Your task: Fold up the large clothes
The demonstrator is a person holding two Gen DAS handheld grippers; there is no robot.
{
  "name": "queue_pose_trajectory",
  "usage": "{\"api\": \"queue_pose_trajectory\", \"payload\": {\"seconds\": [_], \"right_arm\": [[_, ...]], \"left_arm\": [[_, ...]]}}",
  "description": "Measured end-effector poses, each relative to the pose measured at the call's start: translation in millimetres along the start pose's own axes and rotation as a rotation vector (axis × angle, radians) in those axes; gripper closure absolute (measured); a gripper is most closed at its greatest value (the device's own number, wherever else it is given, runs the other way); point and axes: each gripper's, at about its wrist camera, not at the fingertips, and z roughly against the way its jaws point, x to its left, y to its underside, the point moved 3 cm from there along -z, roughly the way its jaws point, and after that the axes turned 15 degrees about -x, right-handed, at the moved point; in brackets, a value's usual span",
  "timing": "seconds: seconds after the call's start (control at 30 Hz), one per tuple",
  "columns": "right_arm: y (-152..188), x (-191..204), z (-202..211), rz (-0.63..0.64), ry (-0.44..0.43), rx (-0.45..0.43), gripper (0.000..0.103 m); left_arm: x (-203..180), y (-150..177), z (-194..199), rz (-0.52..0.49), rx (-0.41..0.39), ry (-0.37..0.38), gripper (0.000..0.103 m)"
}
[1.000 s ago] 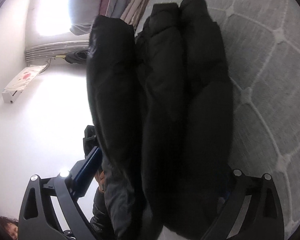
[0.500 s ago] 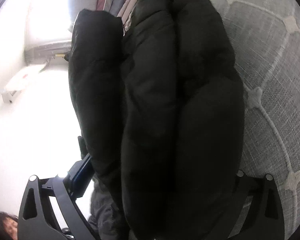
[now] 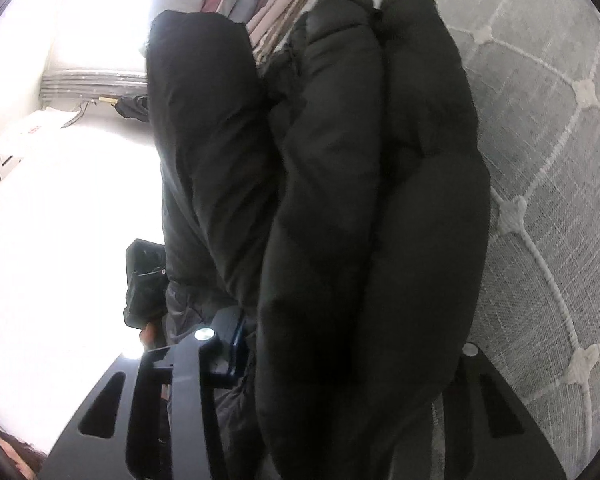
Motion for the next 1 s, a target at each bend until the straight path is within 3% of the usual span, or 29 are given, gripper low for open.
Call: {"api": "queue_pose_trajectory", "payload": {"seconds": [0.1,0.33,0.5,0.73,1.0], "right_arm": [[-9,-7,-17,-0.028,-0.006,0.009,0.047],[-12,-27,-13,-0.048,-0.048,-0.002,0.045],[-15,-25,-3,-0.049,-0.034,-0.005,0.045],[-12,8,-13,-0.004,-0.002,-0.012,0.046],[-14,17,-17,0.043,0.021,-0.018,0.049]], "left_arm": [[-11,2,-3,-0.002,-0.002,-0.004,0.022],[-12,5,-10,0.019,0.001,0.003,0.022],[-16,7,-15,0.023,-0.003,0.001,0.022],[-16,7,-18,0.017,-0.006,0.002,0.022],[-17,8,-17,0.007,-0.013,-0.001,0.022]]}}
